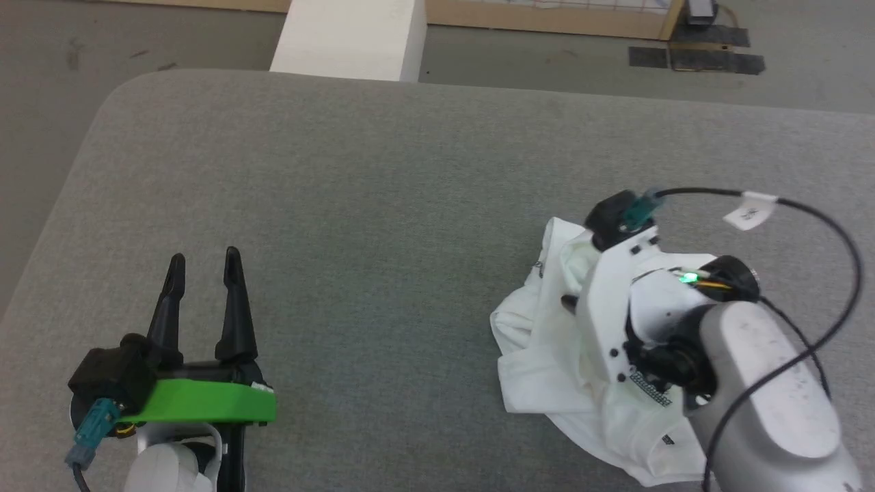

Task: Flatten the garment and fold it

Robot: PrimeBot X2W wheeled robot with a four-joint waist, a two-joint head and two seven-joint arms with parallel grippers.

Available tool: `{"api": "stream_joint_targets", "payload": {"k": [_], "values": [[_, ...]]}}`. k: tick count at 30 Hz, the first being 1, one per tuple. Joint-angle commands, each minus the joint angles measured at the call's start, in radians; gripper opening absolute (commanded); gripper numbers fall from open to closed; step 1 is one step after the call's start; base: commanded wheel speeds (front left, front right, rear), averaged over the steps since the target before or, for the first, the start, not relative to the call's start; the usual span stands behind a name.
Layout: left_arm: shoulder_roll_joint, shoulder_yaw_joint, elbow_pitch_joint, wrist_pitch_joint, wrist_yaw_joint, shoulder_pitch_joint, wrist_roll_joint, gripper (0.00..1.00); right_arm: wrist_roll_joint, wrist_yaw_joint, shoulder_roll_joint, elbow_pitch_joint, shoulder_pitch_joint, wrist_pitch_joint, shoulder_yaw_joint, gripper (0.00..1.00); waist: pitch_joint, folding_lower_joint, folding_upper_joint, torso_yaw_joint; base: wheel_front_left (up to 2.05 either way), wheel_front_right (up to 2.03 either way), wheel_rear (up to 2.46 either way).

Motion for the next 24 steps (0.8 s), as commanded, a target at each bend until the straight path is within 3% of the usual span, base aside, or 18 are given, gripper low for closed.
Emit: {"api": "stream_joint_targets", "payload": {"k": [1, 5, 6, 7, 11, 17, 21, 24], "values": [[-0.002, -0.003, 0.001, -0.004, -0.007, -0.003, -0.003, 1.00, -0.018, -0.002, 0.012, 0.041, -0.021, -0.028, 0.013, 0.00, 0.012, 0.0000, 0.0000, 0.020, 0.00, 0.00, 0.00], [-0.003, -0.004, 0.004, -0.004, -0.007, 0.001, -0.006, 1.00, -0.040, -0.002, 0.042, 0.153, -0.039, -0.107, 0.026, 0.00, 0.014, 0.0000, 0.0000, 0.023, 0.00, 0.00, 0.00], [-0.003, -0.004, 0.006, -0.004, -0.007, 0.002, -0.006, 1.00, -0.038, -0.002, 0.048, 0.175, -0.043, -0.122, 0.036, 0.88, 0.014, 0.0000, 0.0000, 0.021, 0.00, 0.00, 0.00], [-0.003, -0.003, 0.007, -0.004, -0.007, 0.002, -0.007, 1.00, -0.035, -0.002, 0.051, 0.187, -0.046, -0.132, 0.045, 1.00, 0.013, 0.0000, 0.0000, 0.018, 0.00, 0.00, 0.00], [-0.003, 0.000, 0.011, -0.004, -0.007, 0.007, -0.004, 1.00, 0.001, -0.002, 0.062, 0.185, -0.070, -0.162, 0.107, 1.00, -0.003, 0.0000, 0.0000, -0.011, 0.00, 0.00, 0.00], [-0.003, 0.009, 0.009, -0.004, -0.007, 0.021, 0.002, 1.00, 0.084, -0.002, 0.055, 0.058, -0.078, -0.198, 0.140, 1.00, -0.042, 0.0000, 0.0000, -0.072, 0.00, 0.00, 0.00], [-0.003, 0.020, -0.001, -0.004, -0.007, 0.030, 0.009, 1.00, 0.055, -0.002, 0.013, -0.051, -0.039, -0.224, 0.057, 1.00, -0.057, 0.0000, 0.0000, -0.115, 0.00, 0.00, 0.00], [-0.003, 0.021, -0.009, -0.004, -0.007, 0.033, 0.014, 1.00, -0.043, -0.002, -0.027, -0.113, 0.024, -0.208, -0.053, 1.00, -0.058, 0.0000, 0.0000, -0.137, 0.00, 0.00, 0.00]]}}
